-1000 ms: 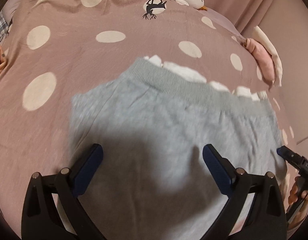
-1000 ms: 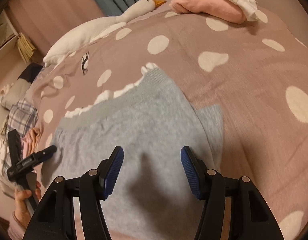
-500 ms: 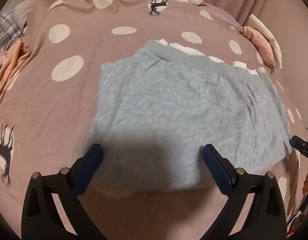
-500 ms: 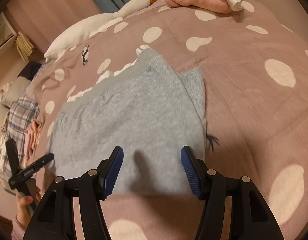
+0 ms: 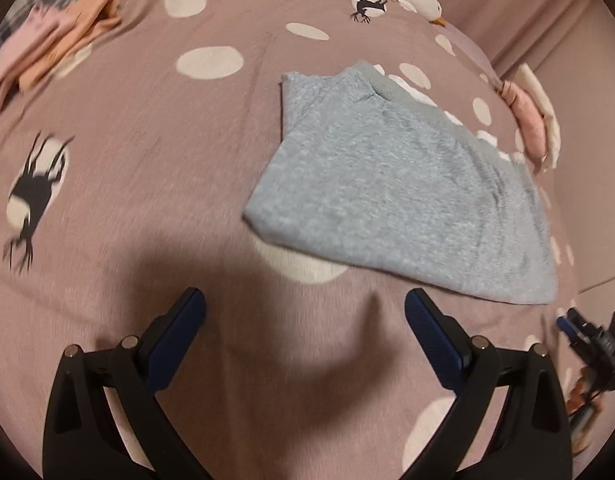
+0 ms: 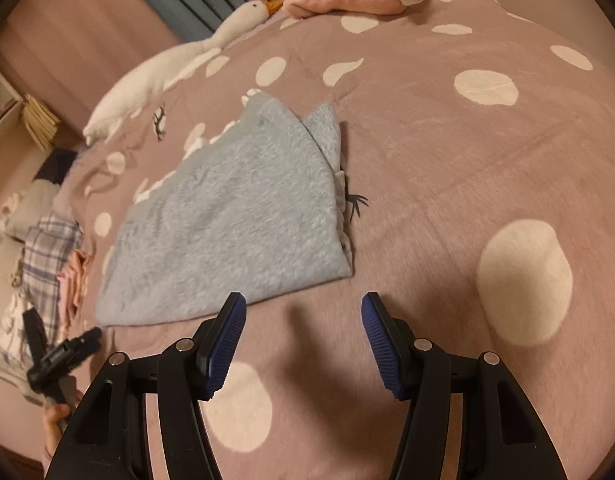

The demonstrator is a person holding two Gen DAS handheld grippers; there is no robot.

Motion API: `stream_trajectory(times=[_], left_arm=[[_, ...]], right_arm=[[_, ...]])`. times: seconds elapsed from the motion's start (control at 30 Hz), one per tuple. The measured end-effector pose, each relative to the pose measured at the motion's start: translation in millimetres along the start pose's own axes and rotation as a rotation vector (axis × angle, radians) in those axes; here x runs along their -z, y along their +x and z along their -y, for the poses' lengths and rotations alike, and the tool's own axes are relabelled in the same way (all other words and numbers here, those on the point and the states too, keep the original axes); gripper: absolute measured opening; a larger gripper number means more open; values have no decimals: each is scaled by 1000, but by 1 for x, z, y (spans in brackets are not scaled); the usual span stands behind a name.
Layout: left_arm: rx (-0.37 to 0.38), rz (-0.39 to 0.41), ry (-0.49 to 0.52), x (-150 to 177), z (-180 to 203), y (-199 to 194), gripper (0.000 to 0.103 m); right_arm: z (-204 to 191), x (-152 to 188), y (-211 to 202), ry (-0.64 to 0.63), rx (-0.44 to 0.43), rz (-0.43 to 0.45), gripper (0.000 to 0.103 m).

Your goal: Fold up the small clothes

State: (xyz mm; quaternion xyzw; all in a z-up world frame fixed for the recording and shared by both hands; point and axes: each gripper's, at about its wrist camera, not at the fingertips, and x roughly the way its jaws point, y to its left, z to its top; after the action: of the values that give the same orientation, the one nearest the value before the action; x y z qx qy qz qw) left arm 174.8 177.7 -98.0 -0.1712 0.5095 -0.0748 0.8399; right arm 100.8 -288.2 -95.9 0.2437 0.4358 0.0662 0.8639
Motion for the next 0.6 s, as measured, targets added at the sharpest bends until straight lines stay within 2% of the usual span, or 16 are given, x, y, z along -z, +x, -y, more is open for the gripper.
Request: stream_trajectory(times=[0.17, 0.27, 0.4, 0.6], left_arm=[[95, -3, -96, 10, -5, -13, 100], [120, 19, -127, 18, -5, -21, 100], [145, 40, -125, 24, 0, -27, 101], [238, 43, -110, 21, 7, -22, 102]], right_arm=[[-11, 8, -13, -8, -60, 33, 61], [-24, 11, -17, -31, -107, 55, 65], [-38, 14, -11, -61, -137, 53, 65], [-62, 18, 4, -115, -153, 21, 65]])
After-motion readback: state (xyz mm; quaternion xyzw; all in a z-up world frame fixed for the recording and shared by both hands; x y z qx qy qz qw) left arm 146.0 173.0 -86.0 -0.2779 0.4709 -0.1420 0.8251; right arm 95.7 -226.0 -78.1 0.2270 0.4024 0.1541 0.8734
